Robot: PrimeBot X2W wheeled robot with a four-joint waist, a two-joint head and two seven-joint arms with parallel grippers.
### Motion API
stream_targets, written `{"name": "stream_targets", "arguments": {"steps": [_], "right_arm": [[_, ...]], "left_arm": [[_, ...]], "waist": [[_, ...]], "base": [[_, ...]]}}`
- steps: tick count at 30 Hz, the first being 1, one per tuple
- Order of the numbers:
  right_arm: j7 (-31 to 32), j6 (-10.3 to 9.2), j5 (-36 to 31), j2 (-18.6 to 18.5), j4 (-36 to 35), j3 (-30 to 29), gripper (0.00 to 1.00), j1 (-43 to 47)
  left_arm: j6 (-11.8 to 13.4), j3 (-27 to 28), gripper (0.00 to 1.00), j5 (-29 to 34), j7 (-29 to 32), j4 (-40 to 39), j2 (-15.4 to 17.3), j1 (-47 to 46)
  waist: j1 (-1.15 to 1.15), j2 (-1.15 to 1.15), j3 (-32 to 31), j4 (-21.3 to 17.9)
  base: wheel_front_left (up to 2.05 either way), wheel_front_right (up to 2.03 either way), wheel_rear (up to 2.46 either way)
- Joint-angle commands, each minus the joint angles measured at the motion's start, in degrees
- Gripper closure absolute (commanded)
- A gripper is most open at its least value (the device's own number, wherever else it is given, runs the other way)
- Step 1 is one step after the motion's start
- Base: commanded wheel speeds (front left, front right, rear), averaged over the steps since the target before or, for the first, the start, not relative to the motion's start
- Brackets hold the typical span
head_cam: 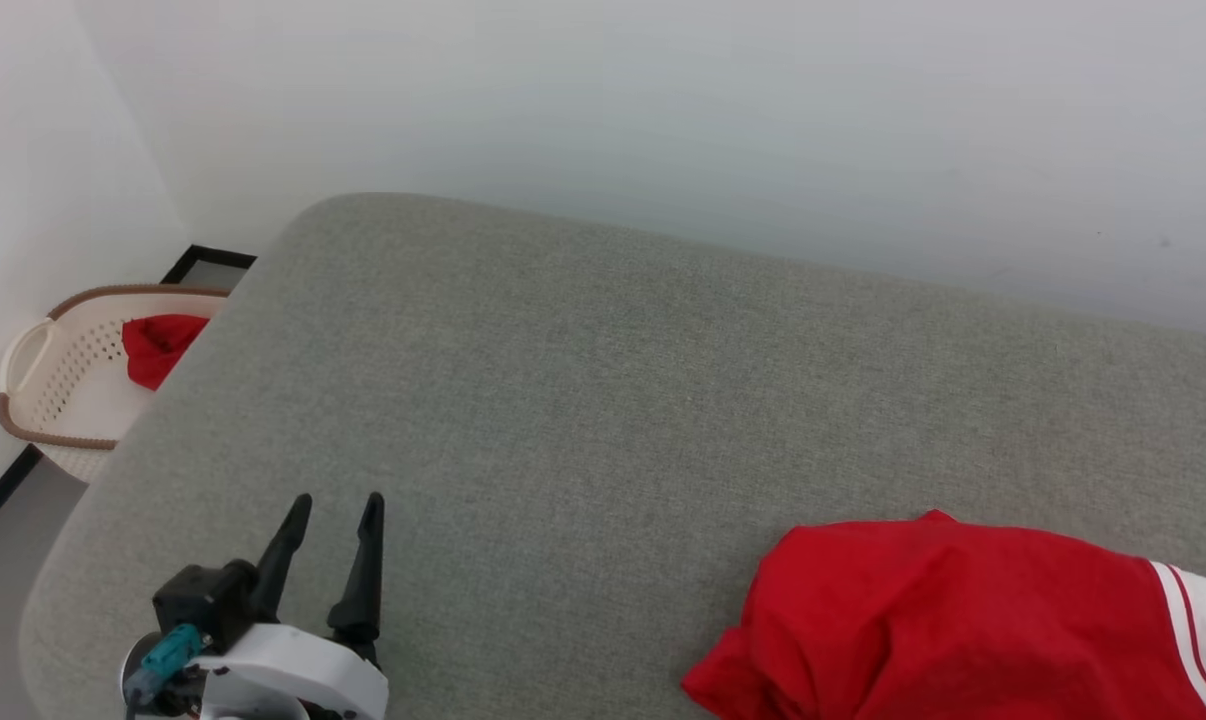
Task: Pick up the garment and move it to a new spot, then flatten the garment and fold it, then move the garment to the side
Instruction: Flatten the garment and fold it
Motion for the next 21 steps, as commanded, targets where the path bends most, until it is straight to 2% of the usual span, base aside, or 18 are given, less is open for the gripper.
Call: {"name": "stream_targets", "arguments": {"steps": [1, 2, 3, 4, 11, 17, 21], "right_arm": [[-0.93, -0.05, -0.8, 0.22, 1.05, -0.19, 0.64, -0.73], [-1.58, -0.05, -1.28, 0.21, 1.6, 0.14, 0.28, -1.12], [-2.2, -0.05, -1.64, 0.25, 2.16, 0.43, 0.28, -1.5], [-2.86, -0.05, -1.87, 0.44, 2.75, 0.6, 0.0, -1.85], [-6.93, -0.05, -2.35, -0.22, 3.46, 4.4, 0.0, -4.36], [-10.54, -0.05, -1.16, 0.4, -0.28, 6.79, 0.0, -3.55], [-13.43, -0.05, -0.29, 2.12, -5.15, 8.51, 0.0, -1.63]], "left_arm": [[-0.36, -0.29, 0.0, -0.33, -0.24, 0.26, 0.33, -0.72], [-0.38, -0.56, 0.0, -0.53, -0.24, 0.45, 0.41, -0.81], [-0.39, -0.92, 0.0, -0.68, -0.24, 0.64, 0.6, -0.86], [-0.4, -1.37, 0.0, -0.93, -0.24, 0.79, 0.78, -0.9], [-0.31, -4.89, 0.0, -3.19, -0.14, -0.26, 2.94, -1.65], [-0.32, -7.02, 0.0, -5.11, 2.19, -3.03, 4.92, -2.3], [-0.31, -7.57, 0.0, -7.27, 5.5, -6.72, 6.44, -2.53]], "waist": [[0.0, 0.0, 0.04, -0.06], [0.0, 0.0, 0.02, -0.12], [0.0, 0.0, -0.03, -0.26], [0.0, 0.0, -0.1, -0.46], [0.0, 0.0, -1.19, -2.85], [0.0, 0.0, -2.28, -5.32], [0.0, 0.0, -3.15, -7.9]], "base": [[0.0, 0.0, 0.0], [0.0, 0.0, 0.0], [0.0, 0.0, 0.0], [0.0, 0.0, 0.0], [0.0, 0.0, 0.0], [0.0, 0.0, 0.0], [0.0, 0.0, 0.0]]}}
